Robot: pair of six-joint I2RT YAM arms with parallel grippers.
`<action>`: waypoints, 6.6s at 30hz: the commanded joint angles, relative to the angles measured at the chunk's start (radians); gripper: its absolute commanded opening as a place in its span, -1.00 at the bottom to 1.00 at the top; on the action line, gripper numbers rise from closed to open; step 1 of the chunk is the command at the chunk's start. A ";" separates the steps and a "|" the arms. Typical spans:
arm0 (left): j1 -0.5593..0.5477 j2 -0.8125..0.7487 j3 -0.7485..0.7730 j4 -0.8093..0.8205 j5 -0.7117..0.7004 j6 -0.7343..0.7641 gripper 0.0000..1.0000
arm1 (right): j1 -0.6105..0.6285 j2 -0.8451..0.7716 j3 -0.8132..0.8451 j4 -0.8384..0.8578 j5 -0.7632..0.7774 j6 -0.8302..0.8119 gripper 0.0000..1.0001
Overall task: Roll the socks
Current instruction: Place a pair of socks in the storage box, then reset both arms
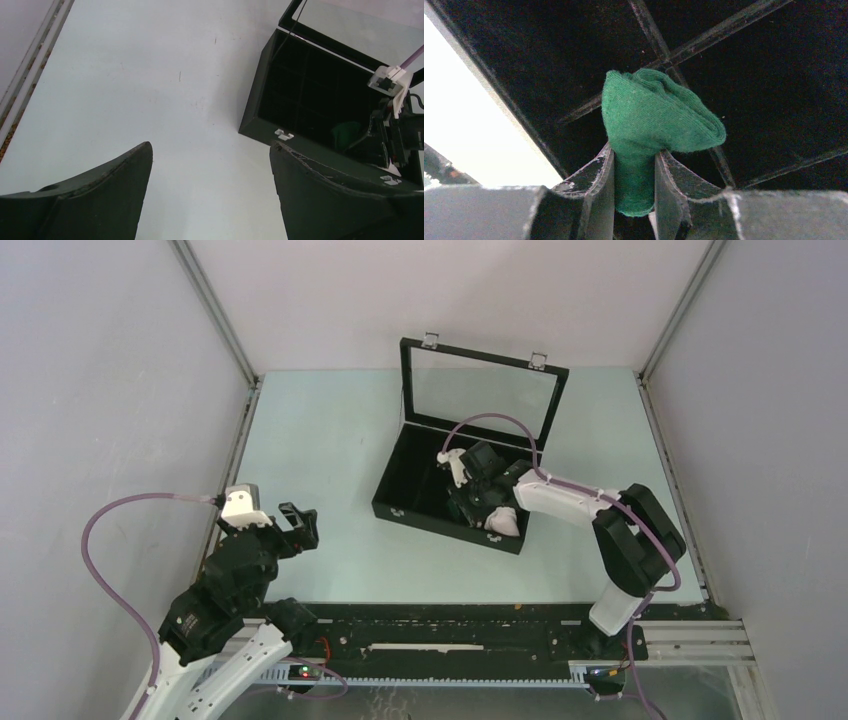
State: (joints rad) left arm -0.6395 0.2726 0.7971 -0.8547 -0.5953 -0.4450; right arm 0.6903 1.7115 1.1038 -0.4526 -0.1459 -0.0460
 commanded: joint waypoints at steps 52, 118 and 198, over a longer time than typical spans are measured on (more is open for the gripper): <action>0.004 -0.013 -0.032 0.031 -0.002 -0.005 0.87 | 0.066 0.158 -0.090 -0.169 0.025 0.273 -1.00; 0.005 -0.015 -0.035 0.032 -0.001 -0.007 0.89 | 0.033 -0.036 0.175 -0.140 0.127 0.309 -1.00; 0.005 0.083 0.035 0.108 0.014 -0.031 1.00 | -0.288 -1.159 -0.253 -0.175 0.251 0.320 0.99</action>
State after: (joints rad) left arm -0.6395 0.3882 0.7990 -0.8192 -0.6170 -0.4461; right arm 0.4088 0.6384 0.8890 -0.6102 0.0933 0.2195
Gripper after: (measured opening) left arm 0.995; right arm 0.993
